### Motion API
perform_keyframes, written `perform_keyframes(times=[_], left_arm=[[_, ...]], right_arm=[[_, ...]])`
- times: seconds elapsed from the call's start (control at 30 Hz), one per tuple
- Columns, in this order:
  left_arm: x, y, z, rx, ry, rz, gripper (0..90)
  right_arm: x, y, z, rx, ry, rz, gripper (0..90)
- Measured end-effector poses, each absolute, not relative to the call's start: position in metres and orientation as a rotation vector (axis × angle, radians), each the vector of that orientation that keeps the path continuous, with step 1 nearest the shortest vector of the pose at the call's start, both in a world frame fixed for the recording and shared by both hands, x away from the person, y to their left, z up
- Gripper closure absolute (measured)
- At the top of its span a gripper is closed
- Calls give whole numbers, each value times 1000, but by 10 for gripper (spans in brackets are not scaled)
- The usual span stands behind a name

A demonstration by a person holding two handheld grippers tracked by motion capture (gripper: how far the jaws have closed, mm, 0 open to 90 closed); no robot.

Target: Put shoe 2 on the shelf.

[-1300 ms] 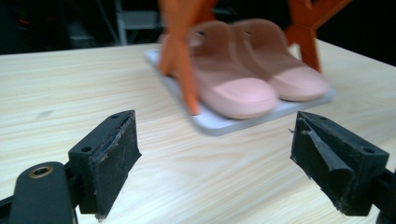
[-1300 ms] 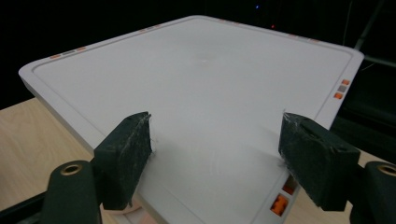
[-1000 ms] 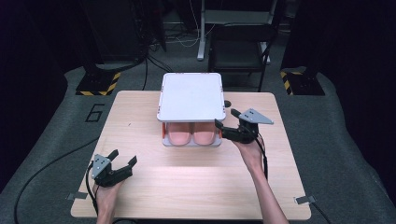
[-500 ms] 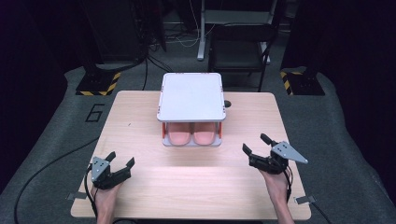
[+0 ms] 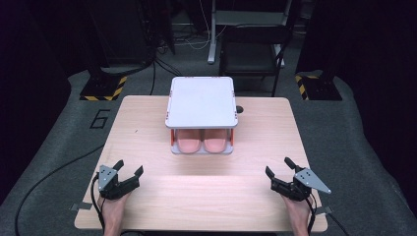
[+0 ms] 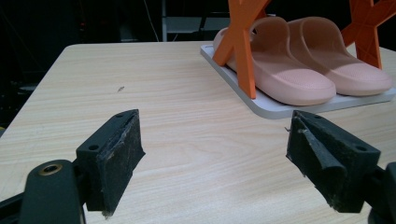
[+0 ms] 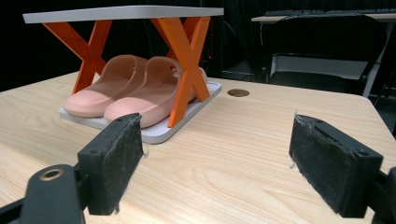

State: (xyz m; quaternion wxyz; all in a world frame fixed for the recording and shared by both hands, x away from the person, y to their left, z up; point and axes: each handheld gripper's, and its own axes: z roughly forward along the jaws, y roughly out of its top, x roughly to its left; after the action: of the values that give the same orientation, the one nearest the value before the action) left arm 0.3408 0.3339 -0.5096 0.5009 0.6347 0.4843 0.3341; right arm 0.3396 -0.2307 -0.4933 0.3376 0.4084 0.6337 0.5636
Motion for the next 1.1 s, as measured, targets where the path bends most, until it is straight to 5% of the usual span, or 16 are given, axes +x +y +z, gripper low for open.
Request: perform_keyframes(times=[1.1], left_arm=[[343, 343, -514, 1495, 1257, 789, 198]], right_arm=[[342, -225, -497, 1075, 1696, 1417, 180]])
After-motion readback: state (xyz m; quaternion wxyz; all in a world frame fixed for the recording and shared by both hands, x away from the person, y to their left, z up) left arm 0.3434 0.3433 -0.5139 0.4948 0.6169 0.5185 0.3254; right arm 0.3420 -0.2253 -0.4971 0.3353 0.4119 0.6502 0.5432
